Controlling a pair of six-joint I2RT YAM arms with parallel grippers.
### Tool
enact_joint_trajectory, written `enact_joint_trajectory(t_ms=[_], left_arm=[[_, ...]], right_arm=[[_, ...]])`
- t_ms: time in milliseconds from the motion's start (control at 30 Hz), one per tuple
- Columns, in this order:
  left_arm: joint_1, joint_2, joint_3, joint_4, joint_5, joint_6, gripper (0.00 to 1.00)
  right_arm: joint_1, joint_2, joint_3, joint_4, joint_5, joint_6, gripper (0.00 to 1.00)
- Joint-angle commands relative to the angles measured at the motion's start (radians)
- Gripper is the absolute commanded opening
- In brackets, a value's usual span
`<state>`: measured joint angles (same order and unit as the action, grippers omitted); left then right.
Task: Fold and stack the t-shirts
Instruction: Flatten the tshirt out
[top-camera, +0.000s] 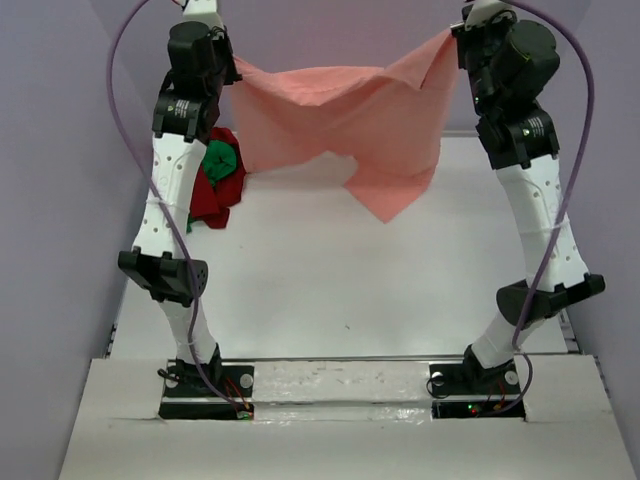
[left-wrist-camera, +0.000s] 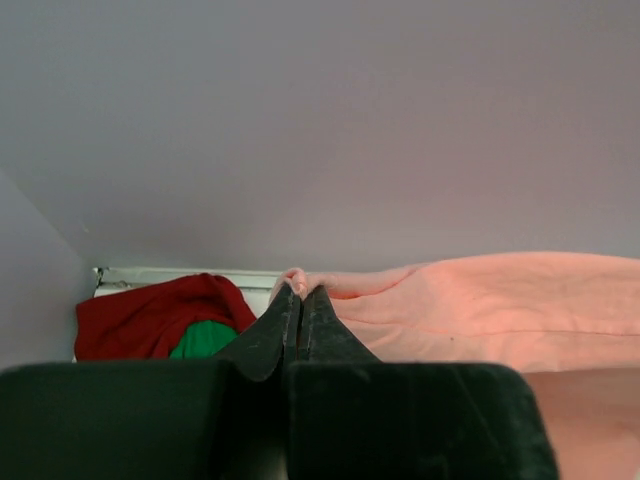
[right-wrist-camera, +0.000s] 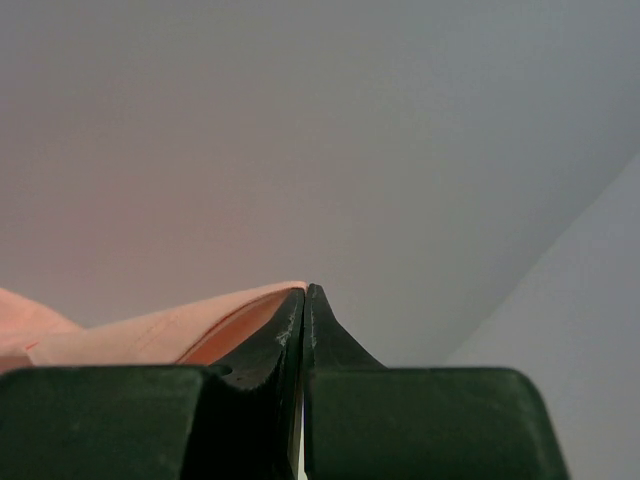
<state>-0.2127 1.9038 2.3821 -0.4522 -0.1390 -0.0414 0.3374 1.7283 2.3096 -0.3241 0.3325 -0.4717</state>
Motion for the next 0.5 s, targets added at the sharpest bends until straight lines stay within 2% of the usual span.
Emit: enact_joint_trajectory(t_ms=[0,67,100,233,467], left_arm=[[-0.022,-0.248,-0.033,0.107,-0.014,0.015,0.0],[-0.049,-0.357,-0.093,0.109,-0.039,0.02,0.0],[-0.05,-0.357,-0.093,0.109,-0.051,0.024,0.0],[-0.147,-0.504,-0.193,0.106,-0.12,0.035,0.0],[-0.278,-0.635,-0.308,0.081,-0.241,0.035,0.0]], right_arm=[[0.081,-0.199,-0.074,0.097,0.054,-0.037,0.0],[0.158,-0.263,-0.133,0.135,0.126,-0.088,0.0],[0.182,-0.283,-0.133,0.135,0.149,-0.106,0.0],[0.3,-0.383,-0.243,0.183,0.249,-0.188,0.0],[0.474,-0.503,-0.389,0.289,0.427,-0.329,0.0]])
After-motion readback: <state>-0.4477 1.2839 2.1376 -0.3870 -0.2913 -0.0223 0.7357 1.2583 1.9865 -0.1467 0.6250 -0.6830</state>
